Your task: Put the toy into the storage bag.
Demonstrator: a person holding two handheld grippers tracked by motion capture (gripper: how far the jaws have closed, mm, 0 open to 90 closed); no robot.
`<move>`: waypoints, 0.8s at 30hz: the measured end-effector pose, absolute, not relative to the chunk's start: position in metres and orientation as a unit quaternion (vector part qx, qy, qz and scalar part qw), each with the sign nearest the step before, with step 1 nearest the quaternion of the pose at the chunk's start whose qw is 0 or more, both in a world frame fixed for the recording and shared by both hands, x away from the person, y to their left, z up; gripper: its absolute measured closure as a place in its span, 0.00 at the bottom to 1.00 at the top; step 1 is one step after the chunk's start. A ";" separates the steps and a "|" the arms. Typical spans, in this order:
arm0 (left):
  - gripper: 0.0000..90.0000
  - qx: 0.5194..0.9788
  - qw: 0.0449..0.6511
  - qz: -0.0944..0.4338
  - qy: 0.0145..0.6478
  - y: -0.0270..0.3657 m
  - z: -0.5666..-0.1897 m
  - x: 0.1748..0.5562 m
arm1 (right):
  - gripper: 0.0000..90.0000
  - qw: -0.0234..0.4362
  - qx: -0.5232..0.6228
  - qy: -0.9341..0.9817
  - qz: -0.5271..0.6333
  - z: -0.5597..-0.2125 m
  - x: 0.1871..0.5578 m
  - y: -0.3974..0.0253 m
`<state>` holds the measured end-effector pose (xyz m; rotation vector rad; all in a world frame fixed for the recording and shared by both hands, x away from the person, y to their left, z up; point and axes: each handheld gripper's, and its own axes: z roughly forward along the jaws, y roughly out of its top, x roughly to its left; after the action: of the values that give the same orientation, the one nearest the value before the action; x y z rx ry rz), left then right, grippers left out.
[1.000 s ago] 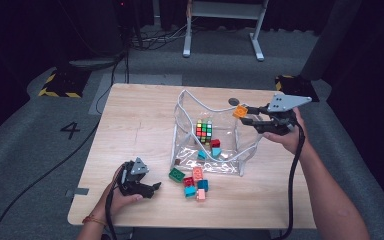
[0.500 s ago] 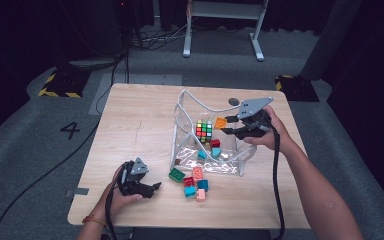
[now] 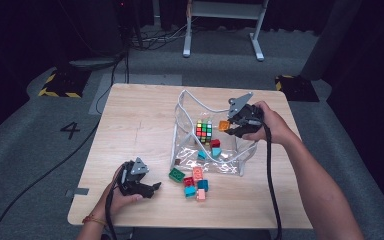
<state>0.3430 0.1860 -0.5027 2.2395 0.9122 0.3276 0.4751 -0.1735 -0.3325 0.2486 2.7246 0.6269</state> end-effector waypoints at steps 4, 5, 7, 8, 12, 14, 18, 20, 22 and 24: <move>0.15 0.862 0.343 0.126 0.352 0.186 -0.503 0.343 | 0.66 0.161 0.092 0.962 0.200 -0.332 0.480 -0.178; 0.15 0.862 0.344 0.126 0.351 0.186 -0.503 0.343 | 0.66 0.161 0.101 0.963 0.190 -0.333 0.481 -0.181; 0.15 0.862 0.343 0.126 0.352 0.186 -0.503 0.343 | 0.66 0.164 0.111 0.965 0.172 -0.332 0.482 -0.186; 0.15 0.862 0.343 0.126 0.351 0.186 -0.503 0.343 | 0.66 0.166 0.114 0.966 0.163 -0.331 0.483 -0.191; 0.15 0.862 0.343 0.126 0.351 0.186 -0.503 0.343 | 0.66 0.159 0.119 0.968 0.155 -0.329 0.482 -0.199; 0.15 0.862 0.343 0.126 0.351 0.186 -0.503 0.343 | 0.66 0.156 0.121 0.969 0.148 -0.328 0.481 -0.202; 0.15 0.862 0.344 0.126 0.351 0.186 -0.503 0.343 | 0.65 0.155 0.123 0.970 0.141 -0.328 0.481 -0.208; 0.15 0.862 0.344 0.126 0.351 0.186 -0.503 0.343 | 0.65 0.153 0.124 0.970 0.144 -0.328 0.480 -0.210; 0.15 0.862 0.343 0.126 0.351 0.186 -0.503 0.343 | 0.65 0.153 0.124 0.968 0.154 -0.328 0.480 -0.211; 0.15 0.862 0.343 0.126 0.351 0.186 -0.503 0.343 | 0.64 0.156 0.125 0.966 0.166 -0.327 0.478 -0.211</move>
<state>0.3430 0.1860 -0.5027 2.2397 0.9130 0.3281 0.4780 -0.2112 -0.3273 0.3568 2.7659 0.4751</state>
